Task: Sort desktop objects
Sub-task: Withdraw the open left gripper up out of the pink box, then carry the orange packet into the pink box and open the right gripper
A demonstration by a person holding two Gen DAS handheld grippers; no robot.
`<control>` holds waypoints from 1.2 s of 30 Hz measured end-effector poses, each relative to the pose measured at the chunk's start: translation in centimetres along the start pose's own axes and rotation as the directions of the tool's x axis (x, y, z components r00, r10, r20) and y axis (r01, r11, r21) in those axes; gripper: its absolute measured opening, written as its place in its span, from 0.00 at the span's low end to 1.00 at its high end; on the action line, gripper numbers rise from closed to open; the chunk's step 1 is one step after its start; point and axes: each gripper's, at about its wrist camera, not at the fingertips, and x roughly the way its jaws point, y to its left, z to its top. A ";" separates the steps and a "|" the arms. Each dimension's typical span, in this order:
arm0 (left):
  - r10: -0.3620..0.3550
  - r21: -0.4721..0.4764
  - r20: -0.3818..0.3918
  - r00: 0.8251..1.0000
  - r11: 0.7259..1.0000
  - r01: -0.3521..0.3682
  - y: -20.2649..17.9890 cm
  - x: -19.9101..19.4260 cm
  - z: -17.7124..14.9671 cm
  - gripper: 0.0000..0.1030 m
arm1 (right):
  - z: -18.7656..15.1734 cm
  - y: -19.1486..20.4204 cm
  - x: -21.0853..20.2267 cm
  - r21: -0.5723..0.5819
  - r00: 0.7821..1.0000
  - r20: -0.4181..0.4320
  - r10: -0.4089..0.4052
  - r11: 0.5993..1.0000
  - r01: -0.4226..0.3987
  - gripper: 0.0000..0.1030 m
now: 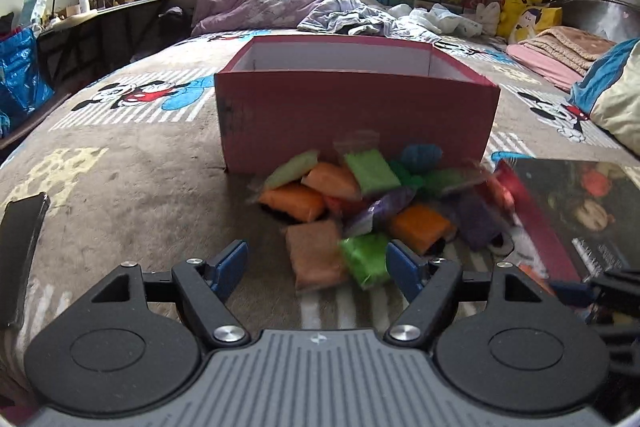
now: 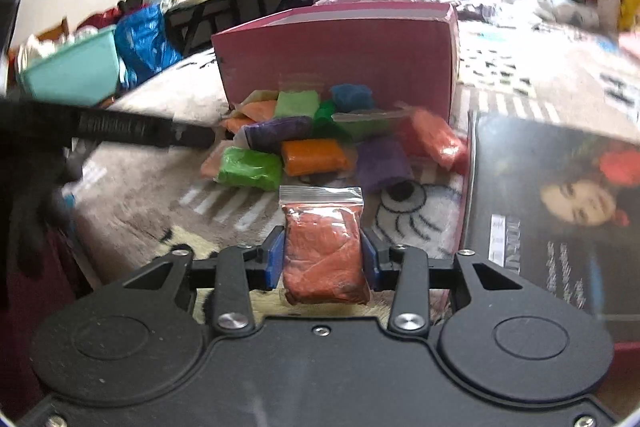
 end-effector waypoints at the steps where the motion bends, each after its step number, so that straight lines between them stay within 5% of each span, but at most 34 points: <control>1: 0.003 0.000 -0.001 1.000 1.000 -0.003 0.1 0.0 -0.4 0.73 | -0.1 -0.1 -0.1 0.010 1.000 -0.002 0.003 1.000 -0.003 0.37; 17: -0.012 0.004 -0.034 0.999 1.000 0.013 1.4 1.6 -2.7 0.73 | 1.6 -0.6 -2.6 0.089 0.999 0.034 -0.006 0.996 0.003 0.37; 36: -0.079 0.093 0.002 0.997 0.993 0.078 0.3 1.5 -2.4 0.73 | 12.1 -1.2 -1.8 0.063 0.993 0.116 0.032 0.997 -0.039 0.37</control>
